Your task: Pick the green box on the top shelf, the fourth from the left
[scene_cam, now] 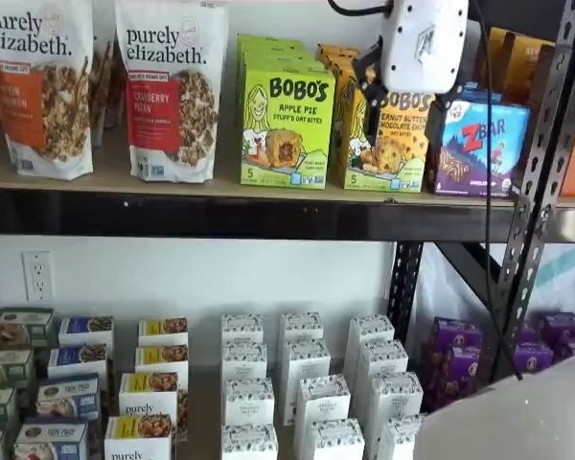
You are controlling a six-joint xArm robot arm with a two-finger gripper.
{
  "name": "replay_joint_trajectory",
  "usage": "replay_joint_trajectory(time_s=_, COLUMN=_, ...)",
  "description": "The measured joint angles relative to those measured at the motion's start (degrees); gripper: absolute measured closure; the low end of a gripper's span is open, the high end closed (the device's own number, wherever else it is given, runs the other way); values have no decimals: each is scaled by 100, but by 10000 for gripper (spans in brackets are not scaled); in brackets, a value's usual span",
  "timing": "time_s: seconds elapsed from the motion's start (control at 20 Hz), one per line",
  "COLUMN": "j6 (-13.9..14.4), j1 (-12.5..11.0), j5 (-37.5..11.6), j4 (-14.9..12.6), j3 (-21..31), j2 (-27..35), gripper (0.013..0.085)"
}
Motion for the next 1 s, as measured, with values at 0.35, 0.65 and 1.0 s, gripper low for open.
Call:
replay_joint_trajectory(time_s=0.35, j6=269, j1=244, j5=-911, j4=-154, j3=264, j2=-97, gripper=130)
replay_joint_trajectory(time_s=0.65, j6=364, j1=313, j5=-1593, j4=-249, j3=377, j2=-69, gripper=130)
replay_joint_trajectory(time_s=1.0, j6=435, j1=385, j5=-1695, j4=-176, j3=112, j2=322, gripper=130)
